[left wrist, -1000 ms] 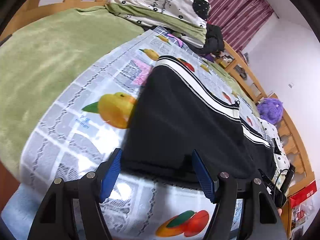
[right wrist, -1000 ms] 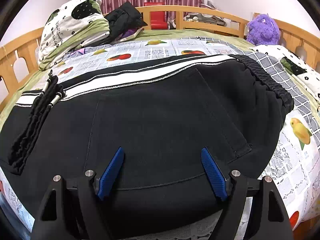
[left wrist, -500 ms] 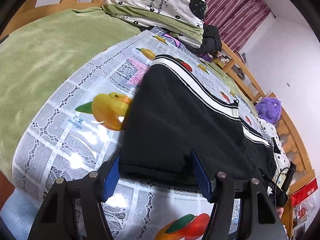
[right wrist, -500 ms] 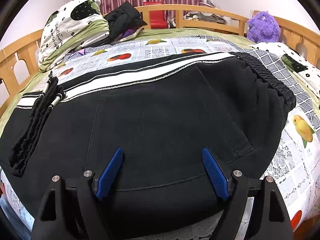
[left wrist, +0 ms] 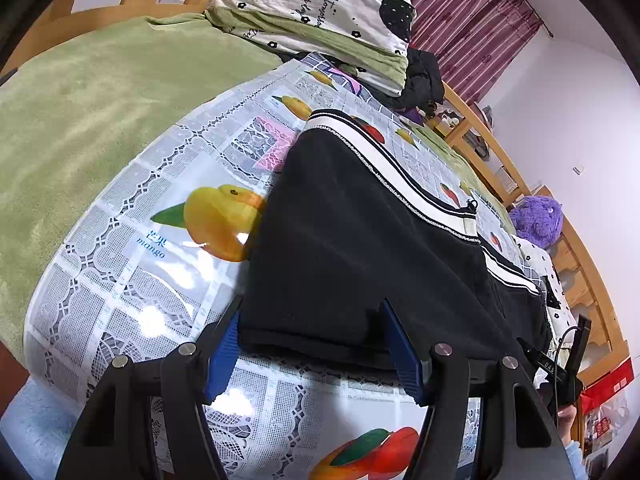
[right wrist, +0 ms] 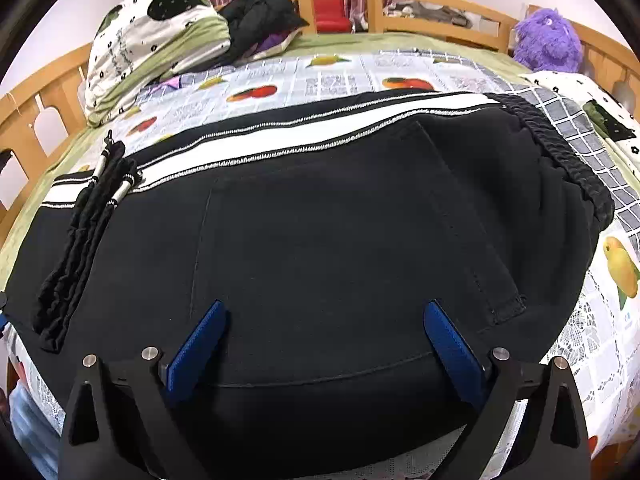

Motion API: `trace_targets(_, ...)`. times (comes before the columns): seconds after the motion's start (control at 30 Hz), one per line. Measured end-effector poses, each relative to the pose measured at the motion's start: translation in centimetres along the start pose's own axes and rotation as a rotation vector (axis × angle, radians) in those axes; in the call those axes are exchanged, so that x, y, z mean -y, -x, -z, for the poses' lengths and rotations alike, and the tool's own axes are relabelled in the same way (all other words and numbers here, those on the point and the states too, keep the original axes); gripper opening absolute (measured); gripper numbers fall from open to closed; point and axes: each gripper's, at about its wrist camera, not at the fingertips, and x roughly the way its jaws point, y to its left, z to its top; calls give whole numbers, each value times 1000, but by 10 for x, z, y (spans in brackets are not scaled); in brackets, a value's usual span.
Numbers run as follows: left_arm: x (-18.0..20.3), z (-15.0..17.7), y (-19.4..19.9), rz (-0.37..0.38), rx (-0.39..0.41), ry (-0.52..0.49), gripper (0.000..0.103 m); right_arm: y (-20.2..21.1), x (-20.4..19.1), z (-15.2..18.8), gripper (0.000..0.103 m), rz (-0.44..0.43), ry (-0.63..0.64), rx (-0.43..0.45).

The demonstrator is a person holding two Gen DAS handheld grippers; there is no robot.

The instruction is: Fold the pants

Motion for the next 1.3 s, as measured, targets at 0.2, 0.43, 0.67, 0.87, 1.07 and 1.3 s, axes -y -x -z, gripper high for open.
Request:
trace_targets(0.2,-1,2,2,5,11,4,63,-5,-4,-11,101,-15,66,-88)
trace_targets(0.43,-2,4,5,15,27,-1,62,-7,-6,-11,103,-14,71,-69)
trace_targets(0.67,-19,0,5,111,12,103,62,-8,-4,-8,103,-15,45,-28)
trace_targets(0.87,-35,-1,3,145,6,223,23,-9,-5,-14,103,4,7,-55)
trace_targets(1.07,-1,-16,22,109,44,96,11,7,-4,-9,84,-31,-22,-24)
trace_targets(1.3,117,-35,47,88,131,-205,10,39,20,3,82,-76,-89,30)
